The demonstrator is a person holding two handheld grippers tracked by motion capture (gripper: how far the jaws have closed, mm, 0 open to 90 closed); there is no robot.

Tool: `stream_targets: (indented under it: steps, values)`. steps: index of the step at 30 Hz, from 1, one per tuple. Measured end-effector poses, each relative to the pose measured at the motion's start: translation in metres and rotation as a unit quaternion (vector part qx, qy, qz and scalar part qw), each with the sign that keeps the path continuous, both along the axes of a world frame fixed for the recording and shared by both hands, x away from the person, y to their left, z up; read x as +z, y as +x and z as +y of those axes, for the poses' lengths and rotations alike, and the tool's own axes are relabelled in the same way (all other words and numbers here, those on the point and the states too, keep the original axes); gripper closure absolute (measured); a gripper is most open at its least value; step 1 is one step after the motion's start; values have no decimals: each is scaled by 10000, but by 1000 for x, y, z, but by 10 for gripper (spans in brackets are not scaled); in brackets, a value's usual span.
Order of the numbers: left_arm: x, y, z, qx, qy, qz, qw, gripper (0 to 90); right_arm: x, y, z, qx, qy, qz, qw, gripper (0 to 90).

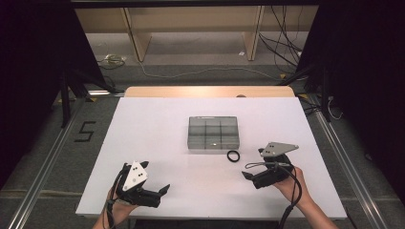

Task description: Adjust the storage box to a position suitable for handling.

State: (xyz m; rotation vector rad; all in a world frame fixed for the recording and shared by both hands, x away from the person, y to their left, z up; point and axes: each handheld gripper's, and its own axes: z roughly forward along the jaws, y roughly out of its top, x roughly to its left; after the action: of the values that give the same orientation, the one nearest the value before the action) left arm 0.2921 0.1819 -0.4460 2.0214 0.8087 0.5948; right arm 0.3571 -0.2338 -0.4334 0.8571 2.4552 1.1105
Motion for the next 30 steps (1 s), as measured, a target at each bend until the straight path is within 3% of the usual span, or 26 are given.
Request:
stream_targets:
  steps: [30]
  values:
    - [-1,2,-3,-66,63,8,10000,0,-7,63,15,-310,54,102,9995,9]
